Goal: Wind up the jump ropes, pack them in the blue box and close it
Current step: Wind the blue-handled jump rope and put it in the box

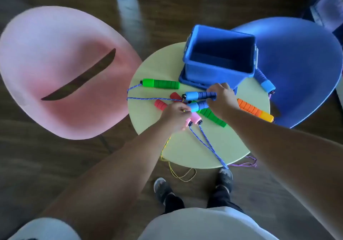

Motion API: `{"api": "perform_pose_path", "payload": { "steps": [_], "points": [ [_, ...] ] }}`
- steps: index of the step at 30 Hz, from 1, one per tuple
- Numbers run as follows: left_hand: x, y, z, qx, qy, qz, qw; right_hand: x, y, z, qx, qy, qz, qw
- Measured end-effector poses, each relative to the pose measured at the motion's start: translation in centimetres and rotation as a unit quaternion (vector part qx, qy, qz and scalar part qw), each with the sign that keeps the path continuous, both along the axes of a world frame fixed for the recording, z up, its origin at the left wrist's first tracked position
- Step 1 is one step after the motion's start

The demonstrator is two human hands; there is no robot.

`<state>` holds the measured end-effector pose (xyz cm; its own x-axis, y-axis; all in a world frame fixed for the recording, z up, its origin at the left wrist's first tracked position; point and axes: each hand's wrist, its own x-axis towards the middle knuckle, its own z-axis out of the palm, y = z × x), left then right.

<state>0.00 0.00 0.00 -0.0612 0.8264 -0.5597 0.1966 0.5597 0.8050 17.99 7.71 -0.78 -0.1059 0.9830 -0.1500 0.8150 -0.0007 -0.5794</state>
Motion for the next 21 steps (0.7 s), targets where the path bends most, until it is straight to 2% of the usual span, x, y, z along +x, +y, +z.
{"api": "perform_pose_path", "payload": {
  "steps": [3, 5, 12, 17, 21],
  "points": [
    [2.4, 0.4, -0.1, -0.067, -0.111, 0.063, 0.990, 0.8, 1.3, 0.1, 0.002, -0.077, 0.103, 0.992],
    [3.6, 0.3, -0.8, -0.069, -0.133, 0.106, 0.983, 1.0, 2.2, 0.2, -0.027, -0.083, 0.140, 0.986],
    [6.1, 0.7, -2.3, -0.030, -0.106, 0.247, 0.963, 1.3, 4.6, -0.9, -0.109, -0.095, 0.221, 0.964],
    [7.9, 1.3, -2.8, -0.003, -0.069, 0.318, 0.945, 2.0, 5.7, -1.6, -0.081, -0.106, 0.264, 0.955],
    [10.1, 1.6, -3.3, 0.034, -0.011, 0.382, 0.923, 2.7, 6.4, -2.1, -0.076, -0.069, 0.302, 0.948]
  ]
}}
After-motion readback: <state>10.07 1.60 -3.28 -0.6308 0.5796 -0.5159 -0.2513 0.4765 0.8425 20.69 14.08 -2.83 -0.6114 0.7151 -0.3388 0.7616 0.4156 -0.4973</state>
